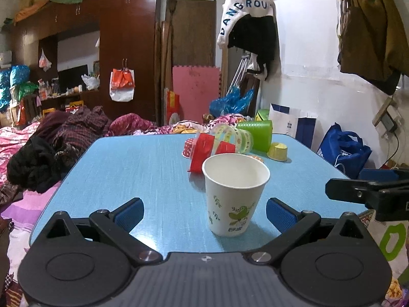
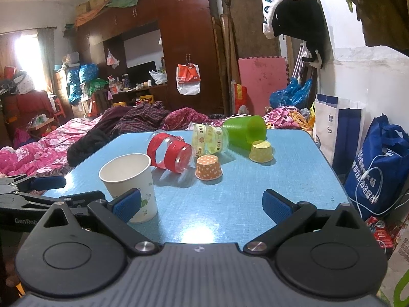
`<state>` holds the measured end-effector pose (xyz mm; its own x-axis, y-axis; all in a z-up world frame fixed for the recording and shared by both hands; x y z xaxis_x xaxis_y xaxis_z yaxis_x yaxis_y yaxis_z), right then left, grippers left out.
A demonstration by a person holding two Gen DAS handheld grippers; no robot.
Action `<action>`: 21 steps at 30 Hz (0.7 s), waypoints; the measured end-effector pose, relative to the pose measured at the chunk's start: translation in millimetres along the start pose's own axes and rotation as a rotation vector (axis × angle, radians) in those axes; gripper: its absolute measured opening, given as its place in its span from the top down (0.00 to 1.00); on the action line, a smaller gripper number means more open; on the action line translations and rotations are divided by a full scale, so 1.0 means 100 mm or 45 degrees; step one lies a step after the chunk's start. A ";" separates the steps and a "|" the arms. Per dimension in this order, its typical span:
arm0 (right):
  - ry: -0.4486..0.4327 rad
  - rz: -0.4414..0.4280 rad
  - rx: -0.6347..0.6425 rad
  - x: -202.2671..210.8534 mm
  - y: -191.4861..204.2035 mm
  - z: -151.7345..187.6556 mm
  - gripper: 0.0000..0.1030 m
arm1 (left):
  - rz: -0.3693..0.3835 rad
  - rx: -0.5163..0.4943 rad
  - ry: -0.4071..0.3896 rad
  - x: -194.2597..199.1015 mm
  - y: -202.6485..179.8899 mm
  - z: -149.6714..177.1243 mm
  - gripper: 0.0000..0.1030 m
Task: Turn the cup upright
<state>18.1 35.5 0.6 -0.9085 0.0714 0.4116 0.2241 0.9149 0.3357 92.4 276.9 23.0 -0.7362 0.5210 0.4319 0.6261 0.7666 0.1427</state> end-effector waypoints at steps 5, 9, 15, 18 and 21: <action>-0.012 -0.007 -0.001 -0.03 -0.02 0.01 0.01 | 0.018 -0.011 -0.047 0.00 -0.04 0.03 0.01; -0.033 -0.004 -0.024 -0.04 -0.08 0.01 0.01 | 0.005 -0.033 -0.045 -0.02 -0.07 0.04 0.01; -0.045 0.000 -0.023 -0.02 -0.09 0.01 0.01 | 0.005 -0.028 -0.049 0.00 -0.06 0.04 0.01; -0.045 0.001 -0.015 -0.03 -0.08 0.02 0.01 | 0.002 -0.029 -0.048 0.00 -0.06 0.05 0.01; -0.043 0.004 -0.008 -0.03 -0.08 0.03 0.01 | 0.002 -0.030 -0.049 0.00 -0.06 0.05 0.01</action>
<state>18.6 29.2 -5.6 -0.9193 0.0876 0.3836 0.2287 0.9122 0.3399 87.1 274.0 18.1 -0.7444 0.5363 0.3979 0.6326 0.7571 0.1629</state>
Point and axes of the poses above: each gripper's, at about its wrist camera, not at the fingertips, and x roughly against the way its jaws point, y to its left, z to its underside, the point moved 1 cm from there along -x, roughly the way its jaws point, and after that the axes turned 14 degrees about -x, right-handed, at the moved point
